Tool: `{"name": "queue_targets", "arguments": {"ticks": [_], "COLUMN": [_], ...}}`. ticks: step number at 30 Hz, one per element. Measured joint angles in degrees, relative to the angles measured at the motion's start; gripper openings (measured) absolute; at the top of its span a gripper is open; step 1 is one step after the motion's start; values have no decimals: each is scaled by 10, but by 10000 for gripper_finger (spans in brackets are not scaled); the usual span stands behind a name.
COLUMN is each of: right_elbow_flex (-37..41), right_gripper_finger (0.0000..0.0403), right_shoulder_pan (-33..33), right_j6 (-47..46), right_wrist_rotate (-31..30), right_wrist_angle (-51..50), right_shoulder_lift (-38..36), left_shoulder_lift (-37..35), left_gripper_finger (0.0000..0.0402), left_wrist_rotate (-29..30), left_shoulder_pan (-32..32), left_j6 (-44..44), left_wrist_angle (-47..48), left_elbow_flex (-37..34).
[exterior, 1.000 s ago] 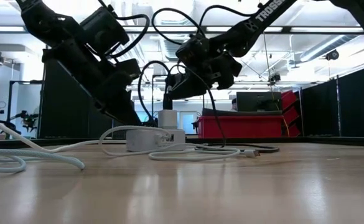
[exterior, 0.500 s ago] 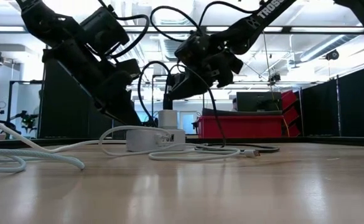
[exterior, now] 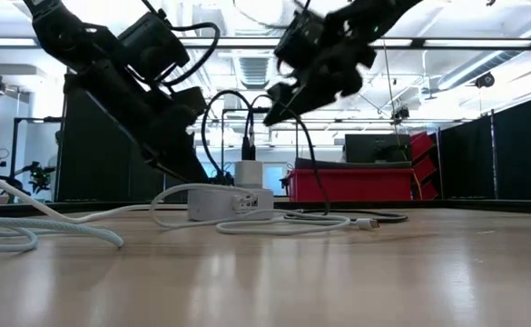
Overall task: Insert USB
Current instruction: Insert the black USB cable into the top white outlet extension
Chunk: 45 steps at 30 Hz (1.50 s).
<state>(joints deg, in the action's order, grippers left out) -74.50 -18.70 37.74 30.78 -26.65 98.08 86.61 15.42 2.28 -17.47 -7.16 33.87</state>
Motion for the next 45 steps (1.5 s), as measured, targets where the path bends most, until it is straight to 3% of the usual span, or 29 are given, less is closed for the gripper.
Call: {"name": "queue_targets", "arguments": {"ticks": [6, 14, 23, 30, 37, 45], "right_elbow_flex": [0, 13, 17, 36, 47, 108], "right_gripper_finger": [210, 175, 116, 71, 37, 2], "right_shoulder_pan": [1, 31, 48, 23, 0, 15], "right_j6": [-49, -97, -87, -71, -116, -187], "right_wrist_rotate": [-2, -5, -168, -173, -172, -110], "right_wrist_angle": [-68, -69, -73, -11, -2, -127], "right_shoulder_lift": [-55, -72, -72, -71, -47, -8], "left_shoulder_lift": [2, 3, -152, -238, -245, -249], "left_gripper_finger": [103, 103, 103, 103, 103, 103], "left_wrist_rotate": [3, 5, -48, -52, -16, -14], "left_shoulder_pan": [39, 107, 81, 61, 61, 61], "left_j6": [48, 119, 113, 62, 58, 91], "left_wrist_angle": [-43, -112, 69, 195, 199, 206], "left_elbow_flex": [-2, -2, -1, 0, -12, -17]}}
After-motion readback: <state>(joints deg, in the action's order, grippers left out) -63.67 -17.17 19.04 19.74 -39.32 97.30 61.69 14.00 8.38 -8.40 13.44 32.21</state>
